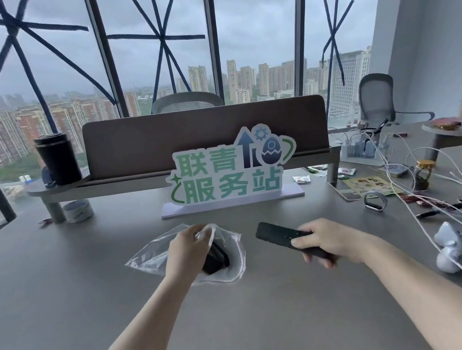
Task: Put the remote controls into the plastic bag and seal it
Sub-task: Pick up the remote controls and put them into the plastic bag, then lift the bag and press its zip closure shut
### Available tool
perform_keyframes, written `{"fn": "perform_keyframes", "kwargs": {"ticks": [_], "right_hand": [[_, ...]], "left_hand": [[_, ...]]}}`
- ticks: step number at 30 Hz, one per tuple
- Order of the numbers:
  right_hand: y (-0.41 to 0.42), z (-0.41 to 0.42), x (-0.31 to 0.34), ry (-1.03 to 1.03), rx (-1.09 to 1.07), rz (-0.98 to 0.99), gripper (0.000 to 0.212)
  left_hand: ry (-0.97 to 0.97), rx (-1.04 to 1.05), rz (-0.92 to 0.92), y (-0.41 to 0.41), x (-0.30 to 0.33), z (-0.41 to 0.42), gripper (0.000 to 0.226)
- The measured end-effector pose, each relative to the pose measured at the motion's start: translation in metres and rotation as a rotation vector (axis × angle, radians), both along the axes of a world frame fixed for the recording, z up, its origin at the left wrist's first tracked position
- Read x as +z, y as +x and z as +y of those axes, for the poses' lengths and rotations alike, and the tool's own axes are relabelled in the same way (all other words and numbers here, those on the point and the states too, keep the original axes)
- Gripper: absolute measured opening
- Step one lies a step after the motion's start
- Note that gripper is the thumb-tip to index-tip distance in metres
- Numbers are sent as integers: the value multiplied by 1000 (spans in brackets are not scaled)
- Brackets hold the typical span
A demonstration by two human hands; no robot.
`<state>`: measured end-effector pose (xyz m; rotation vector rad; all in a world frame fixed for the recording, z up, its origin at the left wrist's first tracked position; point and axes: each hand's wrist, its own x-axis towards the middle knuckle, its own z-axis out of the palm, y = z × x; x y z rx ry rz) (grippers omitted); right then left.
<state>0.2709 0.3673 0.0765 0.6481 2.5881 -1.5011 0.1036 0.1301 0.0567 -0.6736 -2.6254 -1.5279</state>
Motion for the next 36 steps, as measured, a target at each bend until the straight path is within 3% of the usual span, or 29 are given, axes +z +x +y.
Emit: {"fn": "perform_keyframes", "kwargs": {"ticks": [4,7,11,16,18,20,22,25,27,30,32,36], "right_hand": [[-10,-48,36,79,216,-124,14],[-37,-88,17,117,172,-94,23],[-64,-125,-15,-185,11,74,18],[-67,-116,-25,231,-220,236,21],[-68,-110,-26,291,-178,221,22],[-71,-111,-28,266,-76,143,48],[-79,-118,-34,318,-13,99,53],[-90,-126,-42,411,-61,193,10],[-93,-126,-42,393,-161,237,18],[-91,-123,-36,273,-276,301,20],[-89,-124,-26,90,-285,350,26],[-83,-130,16,-345,-316,516,26]], "left_hand": [[-4,-8,-4,-2,5,-2,26],[-5,-3,13,1,4,-8,25],[-4,20,7,2,-1,-23,28],[-48,31,-9,-7,-12,-40,37],[-63,19,-12,-4,-15,-42,39],[-84,-12,14,0,-18,-44,38],[-101,-62,47,1,-22,-48,36],[-272,-124,52,8,-23,-60,23],[-462,-127,47,15,-26,-74,52],[-680,-15,69,24,-38,-96,58],[-576,43,6,22,-39,-102,53],[115,90,-234,-1,11,-104,39]]}}
